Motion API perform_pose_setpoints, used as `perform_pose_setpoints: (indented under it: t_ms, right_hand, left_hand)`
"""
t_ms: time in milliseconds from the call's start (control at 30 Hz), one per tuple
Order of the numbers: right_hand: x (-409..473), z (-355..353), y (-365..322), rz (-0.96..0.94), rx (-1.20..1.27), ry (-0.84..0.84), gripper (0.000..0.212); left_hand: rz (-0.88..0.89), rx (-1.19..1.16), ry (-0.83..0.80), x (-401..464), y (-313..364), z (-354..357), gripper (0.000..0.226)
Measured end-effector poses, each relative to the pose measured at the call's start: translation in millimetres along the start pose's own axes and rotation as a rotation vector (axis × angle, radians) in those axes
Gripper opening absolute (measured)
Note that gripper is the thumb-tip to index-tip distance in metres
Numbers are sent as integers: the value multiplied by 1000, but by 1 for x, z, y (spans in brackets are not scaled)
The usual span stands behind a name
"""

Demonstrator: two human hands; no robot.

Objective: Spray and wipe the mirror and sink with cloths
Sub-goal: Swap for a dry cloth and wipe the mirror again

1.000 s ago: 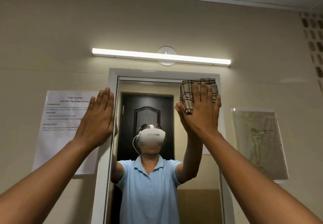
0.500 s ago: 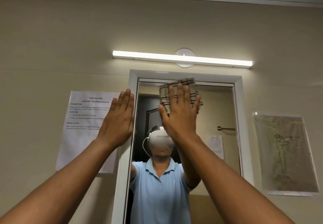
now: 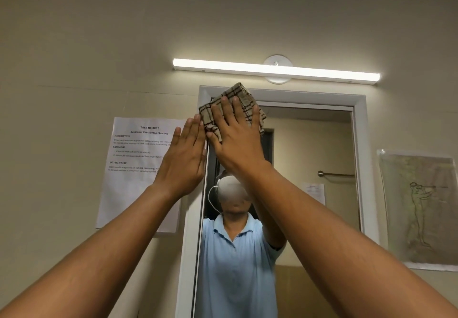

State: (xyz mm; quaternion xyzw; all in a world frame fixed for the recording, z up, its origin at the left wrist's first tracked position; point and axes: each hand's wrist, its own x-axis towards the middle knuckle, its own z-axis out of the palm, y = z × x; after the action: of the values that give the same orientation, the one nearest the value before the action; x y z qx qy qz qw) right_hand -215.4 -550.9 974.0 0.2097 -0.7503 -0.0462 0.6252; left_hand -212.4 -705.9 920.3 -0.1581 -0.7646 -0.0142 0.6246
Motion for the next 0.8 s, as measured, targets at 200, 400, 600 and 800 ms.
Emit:
perform_pose_setpoints:
  t_ms: [200,400,600,800]
  right_hand:
    - [-30,9,0,-53,11,37,65]
    - [-78,18,1,-150,32,22,65]
    - [-108,12,41,-307,-53,-27,66]
    - [-90,0,85,-93,-48,-34,65]
  left_hand:
    - [2,-27,-5,-17,2,3,63]
    - [12,-14,-42,-57,8,7,64]
    - [-9,66,-48,-60,12,7,71]
    - [-16,121,-24,-60,12,11,78]
